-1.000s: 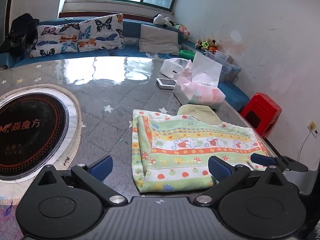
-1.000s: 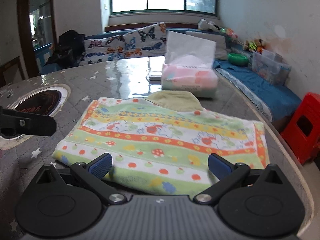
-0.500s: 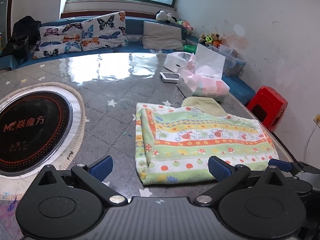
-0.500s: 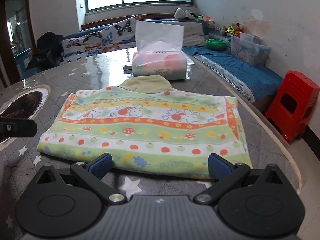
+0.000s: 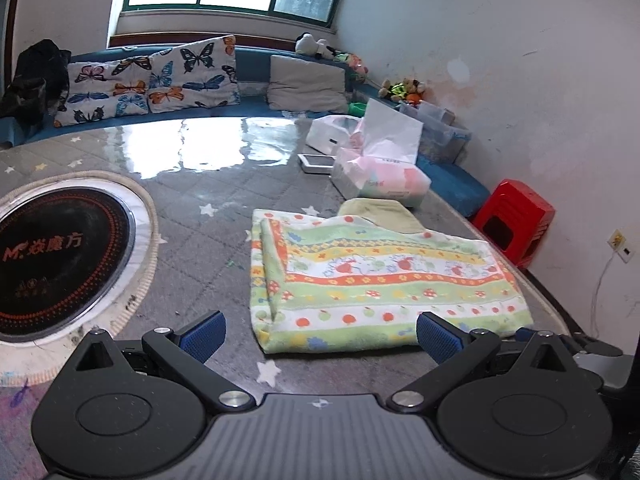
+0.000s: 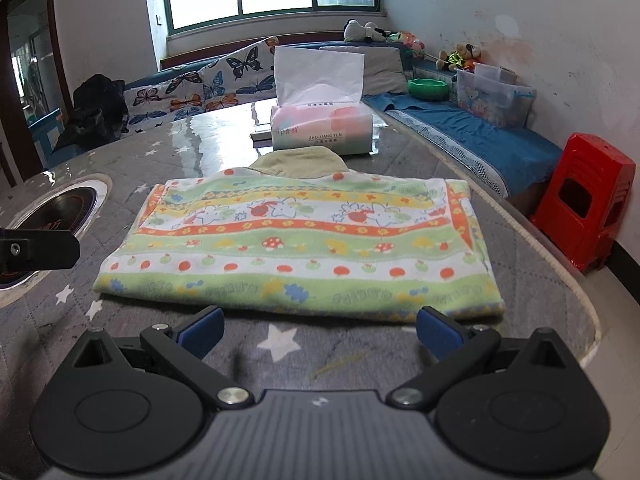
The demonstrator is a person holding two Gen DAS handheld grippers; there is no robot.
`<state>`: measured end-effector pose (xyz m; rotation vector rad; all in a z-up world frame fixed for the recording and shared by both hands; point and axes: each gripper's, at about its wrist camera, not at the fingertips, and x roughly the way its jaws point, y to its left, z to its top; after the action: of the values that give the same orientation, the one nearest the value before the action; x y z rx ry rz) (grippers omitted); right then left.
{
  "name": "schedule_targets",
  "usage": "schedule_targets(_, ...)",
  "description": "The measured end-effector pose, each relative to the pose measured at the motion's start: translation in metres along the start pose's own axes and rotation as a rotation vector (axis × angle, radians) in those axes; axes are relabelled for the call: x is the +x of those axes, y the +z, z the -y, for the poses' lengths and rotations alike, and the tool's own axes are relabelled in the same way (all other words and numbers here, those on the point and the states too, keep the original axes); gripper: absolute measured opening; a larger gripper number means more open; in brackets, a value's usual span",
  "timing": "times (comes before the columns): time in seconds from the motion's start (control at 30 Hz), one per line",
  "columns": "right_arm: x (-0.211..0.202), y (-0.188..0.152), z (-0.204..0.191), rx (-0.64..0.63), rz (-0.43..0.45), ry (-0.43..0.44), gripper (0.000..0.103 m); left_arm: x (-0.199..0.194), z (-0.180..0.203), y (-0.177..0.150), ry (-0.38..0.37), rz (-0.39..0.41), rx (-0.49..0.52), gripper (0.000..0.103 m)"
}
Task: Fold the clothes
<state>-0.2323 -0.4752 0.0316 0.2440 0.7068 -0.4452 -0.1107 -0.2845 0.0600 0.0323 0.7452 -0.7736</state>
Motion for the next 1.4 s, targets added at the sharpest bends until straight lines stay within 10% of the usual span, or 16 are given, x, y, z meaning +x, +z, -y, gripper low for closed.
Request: schedule_targets(1.4, -0.034, -0.03, -0.005, 0.045, 0.03, 0.021, 0.103, -0.015, 0.019, -0.048, 0.042, -0.1, 0.055, 0.103)
